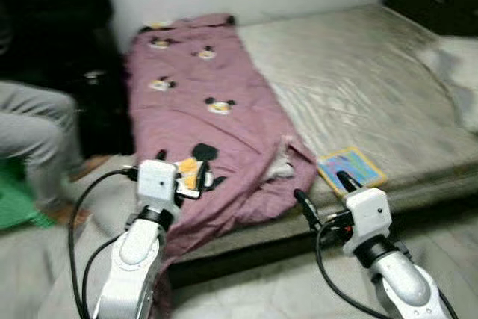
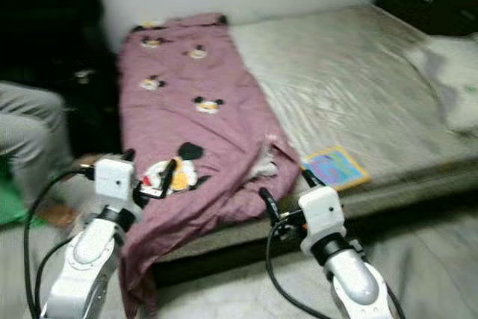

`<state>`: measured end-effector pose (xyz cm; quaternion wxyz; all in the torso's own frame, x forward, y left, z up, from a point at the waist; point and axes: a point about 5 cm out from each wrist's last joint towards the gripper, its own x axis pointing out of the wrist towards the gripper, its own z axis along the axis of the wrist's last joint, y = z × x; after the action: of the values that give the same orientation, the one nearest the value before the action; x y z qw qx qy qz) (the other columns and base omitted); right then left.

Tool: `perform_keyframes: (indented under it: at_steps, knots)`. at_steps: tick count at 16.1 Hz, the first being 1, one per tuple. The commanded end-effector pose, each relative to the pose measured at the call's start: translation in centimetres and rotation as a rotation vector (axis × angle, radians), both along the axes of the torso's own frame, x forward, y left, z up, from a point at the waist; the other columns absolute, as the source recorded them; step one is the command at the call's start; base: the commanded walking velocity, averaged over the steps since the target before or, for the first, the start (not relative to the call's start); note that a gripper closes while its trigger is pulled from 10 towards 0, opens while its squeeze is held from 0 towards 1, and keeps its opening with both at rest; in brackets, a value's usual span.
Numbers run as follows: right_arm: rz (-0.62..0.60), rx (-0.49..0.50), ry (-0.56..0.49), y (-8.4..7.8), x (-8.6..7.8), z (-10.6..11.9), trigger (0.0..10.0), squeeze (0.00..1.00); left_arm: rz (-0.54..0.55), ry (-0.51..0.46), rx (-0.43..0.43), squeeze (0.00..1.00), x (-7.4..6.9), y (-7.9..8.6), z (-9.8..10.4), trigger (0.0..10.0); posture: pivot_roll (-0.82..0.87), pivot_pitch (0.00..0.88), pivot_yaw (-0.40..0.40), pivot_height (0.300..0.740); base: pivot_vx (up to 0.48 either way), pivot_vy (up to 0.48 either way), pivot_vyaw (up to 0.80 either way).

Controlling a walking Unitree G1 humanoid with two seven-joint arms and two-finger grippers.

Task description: Clean up the room

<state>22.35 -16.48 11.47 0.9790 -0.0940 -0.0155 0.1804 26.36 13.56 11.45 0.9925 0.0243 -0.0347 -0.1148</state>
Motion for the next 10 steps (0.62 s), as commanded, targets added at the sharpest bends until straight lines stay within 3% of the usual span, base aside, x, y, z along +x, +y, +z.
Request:
perform_keyframes:
  at_steps: [1, 4, 10]
  knots:
    - [0.013, 0.005, -0.002, 0.35, -0.02, 0.23, 10.0, 0.0, 0.004, 0.007, 0.006, 0.0, -0.26, 0.55, -0.24, 10.0, -0.07, 0.026, 0.018, 0.74, 0.0, 0.0, 0.0]
    - [0.014, -0.001, 0.01, 0.39, -0.07, 0.2, 10.0, 0.0, -0.021, 0.002, -0.003, 0.0, -0.4, 0.24, -0.21, 10.0, -0.07, 0.028, 0.018, 0.74, 0.0, 0.0, 0.0]
    - [0.014, -0.002, 0.016, 0.48, -0.06, 0.18, 10.0, 0.0, -0.039, -0.001, -0.011, 0.0, -0.42, 0.12, -0.2, 10.0, -0.08, 0.028, 0.02, 0.74, 0.272, 0.0, 0.0]
